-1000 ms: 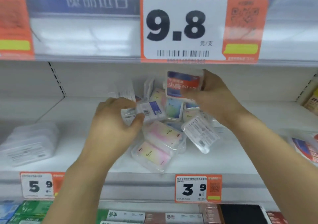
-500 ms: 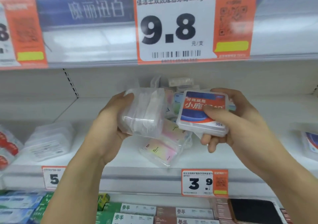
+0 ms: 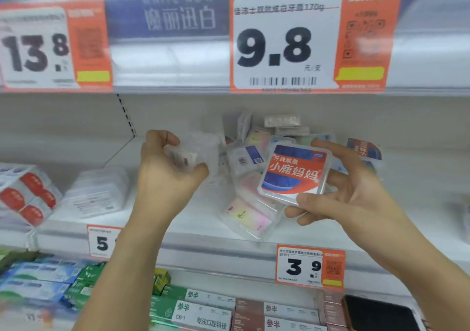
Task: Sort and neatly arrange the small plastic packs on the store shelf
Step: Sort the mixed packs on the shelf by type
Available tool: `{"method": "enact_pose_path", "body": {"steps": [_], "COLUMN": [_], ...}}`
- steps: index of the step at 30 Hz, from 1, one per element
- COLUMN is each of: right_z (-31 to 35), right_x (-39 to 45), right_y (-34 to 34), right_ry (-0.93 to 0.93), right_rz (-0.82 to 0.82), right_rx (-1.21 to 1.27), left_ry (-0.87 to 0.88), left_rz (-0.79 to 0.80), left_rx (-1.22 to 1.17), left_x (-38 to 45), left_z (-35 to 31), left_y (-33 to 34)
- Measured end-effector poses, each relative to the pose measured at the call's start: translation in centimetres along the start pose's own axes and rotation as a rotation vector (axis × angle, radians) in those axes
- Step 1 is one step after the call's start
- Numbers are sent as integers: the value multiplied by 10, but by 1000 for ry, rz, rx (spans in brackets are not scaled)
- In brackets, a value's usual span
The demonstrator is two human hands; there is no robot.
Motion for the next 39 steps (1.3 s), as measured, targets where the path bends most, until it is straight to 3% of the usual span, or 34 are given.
{"method": "enact_pose_path", "body": {"steps": [3,7,10,14,23,26,30,32,35,39], "right_z": [0,2,0,-5,-7,-8,-7,-6,-7,-26], "right_x": [2,3,4,4,-8,-13,-16,-19,-26,-46], "right_y": [5,16,24,25,0,-4,-22,-37,-70,-135], "right_ry": [-11,-28,-26,-10,-11,5,22,32,64,129], "right_rz": [-8,16,37,35,-28,-27,-82,-142,-300,-597], "right_rx": [3,20,37,31,-12,5,16,18,33,6], "left_ry": [114,136,117,100,-162,-60,110,200,272,339], "left_rz": [37,98,130,48,10,-116,-270,-192,133,597], "left_rx": [166,469,546,617,544,684,405,269,153,554], "left_x": [6,7,4,4,-4,-4,-12,-24,-47,-80], "left_z": [12,35,45,43,44,32,-9,-32,-56,-62], "left_y": [-19,-28,-32,-39,-28,-26,-15,10,65,132]}}
Point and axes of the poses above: each hand's wrist, its own x-axis towards the middle knuckle, its own y-axis out of the palm, z = x × y, the point moved 4 cm from there along x, towards the middle knuckle, and after that the axes turned 5 degrees about -x, right-handed, at the moved point
